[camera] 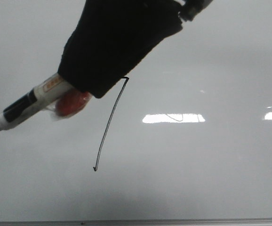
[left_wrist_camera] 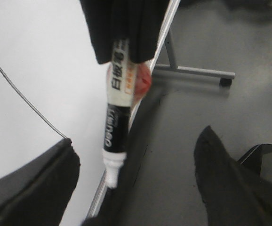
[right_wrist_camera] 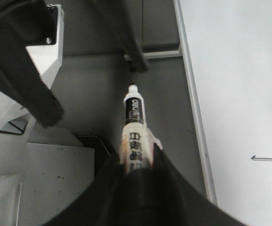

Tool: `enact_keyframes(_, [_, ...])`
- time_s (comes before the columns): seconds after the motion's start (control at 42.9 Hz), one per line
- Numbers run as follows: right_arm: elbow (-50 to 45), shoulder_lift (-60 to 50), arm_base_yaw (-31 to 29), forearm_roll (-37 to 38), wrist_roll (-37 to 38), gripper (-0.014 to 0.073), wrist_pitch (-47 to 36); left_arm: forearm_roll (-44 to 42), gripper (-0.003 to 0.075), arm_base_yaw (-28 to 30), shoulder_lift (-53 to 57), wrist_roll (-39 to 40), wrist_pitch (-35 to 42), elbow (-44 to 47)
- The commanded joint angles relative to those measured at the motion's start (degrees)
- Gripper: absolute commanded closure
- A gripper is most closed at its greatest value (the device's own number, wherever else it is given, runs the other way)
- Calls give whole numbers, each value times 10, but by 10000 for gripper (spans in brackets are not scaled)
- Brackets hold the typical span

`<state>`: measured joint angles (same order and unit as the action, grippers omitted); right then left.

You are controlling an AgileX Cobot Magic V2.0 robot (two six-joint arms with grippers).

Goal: Write number 7 on whiteboard

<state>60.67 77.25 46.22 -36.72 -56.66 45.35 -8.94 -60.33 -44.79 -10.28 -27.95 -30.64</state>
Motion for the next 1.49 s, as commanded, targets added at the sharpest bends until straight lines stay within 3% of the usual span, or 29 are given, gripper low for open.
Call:
enact_keyframes(0.0, [20,-21,17,-10,-8,654,-16,-8,210,-2,-36,5,32,-34])
enact_keyframes(0.093, [20,-21,27,-10,-8,654,-24,-8,246,-3,-63,5,34,-42])
enact_keyframes(0.303, [20,-21,29,11,-7,654,-25,-8,454,-3,-75,4,36,-44])
enact_keyframes(0.723, [20,-20,29,24,-7,621,-32,-8,741,-3,-75,4,36,-44])
enact_keyframes(0.816, [20,-20,29,23,-3,485,-45,-8,741,-3,-75,4,36,-44])
enact_keyframes(0.979, [20,-20,29,15,40,41,-72,-8,741,-3,-76,4,35,-44])
enact_keyframes(1.049, [20,-23,29,15,60,-45,-75,-7,741,-2,-77,6,33,-44])
enact_keyframes(1.142, [20,-36,24,15,85,-6,-79,-7,741,12,-79,36,32,-44])
enact_keyframes(1.259, [13,-72,-4,15,106,69,-79,-9,741,73,-83,82,25,-44])
enact_keyframes(1.469, [-60,-167,-104,15,181,125,-103,-10,741,286,-87,110,22,-44])
